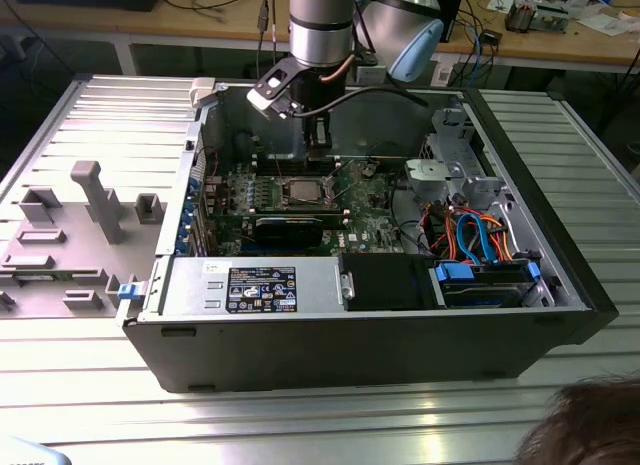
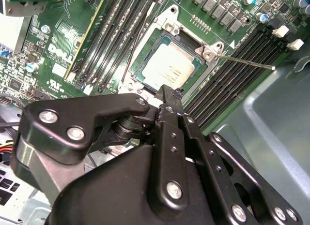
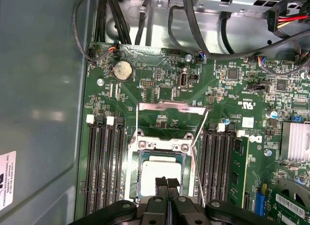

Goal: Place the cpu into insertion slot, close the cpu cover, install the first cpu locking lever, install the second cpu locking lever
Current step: 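Close the cpu cover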

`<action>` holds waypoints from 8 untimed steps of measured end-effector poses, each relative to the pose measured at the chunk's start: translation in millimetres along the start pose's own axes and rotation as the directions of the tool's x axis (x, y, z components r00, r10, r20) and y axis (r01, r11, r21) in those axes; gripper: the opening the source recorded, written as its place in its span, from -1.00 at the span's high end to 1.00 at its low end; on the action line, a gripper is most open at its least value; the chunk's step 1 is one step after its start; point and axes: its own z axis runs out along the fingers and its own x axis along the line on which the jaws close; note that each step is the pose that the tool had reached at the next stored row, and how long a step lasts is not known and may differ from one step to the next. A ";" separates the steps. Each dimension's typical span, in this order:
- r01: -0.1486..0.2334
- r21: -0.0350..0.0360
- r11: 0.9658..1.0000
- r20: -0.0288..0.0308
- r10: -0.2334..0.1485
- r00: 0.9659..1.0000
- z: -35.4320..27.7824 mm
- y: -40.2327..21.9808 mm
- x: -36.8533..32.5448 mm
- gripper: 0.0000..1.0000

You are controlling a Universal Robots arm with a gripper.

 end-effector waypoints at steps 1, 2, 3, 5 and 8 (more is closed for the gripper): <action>0.000 0.000 1.000 0.000 0.000 1.000 0.0 0.3 0.0 0.79; 0.000 0.000 1.000 0.000 0.000 1.000 0.0 0.4 0.0 0.79; 0.000 0.000 1.000 0.000 0.000 1.000 0.0 0.6 -0.1 0.79; 0.000 0.000 1.000 0.000 0.000 1.000 0.0 1.2 -0.1 0.79; 0.000 0.000 1.000 0.000 0.000 1.000 0.0 2.1 -0.2 0.79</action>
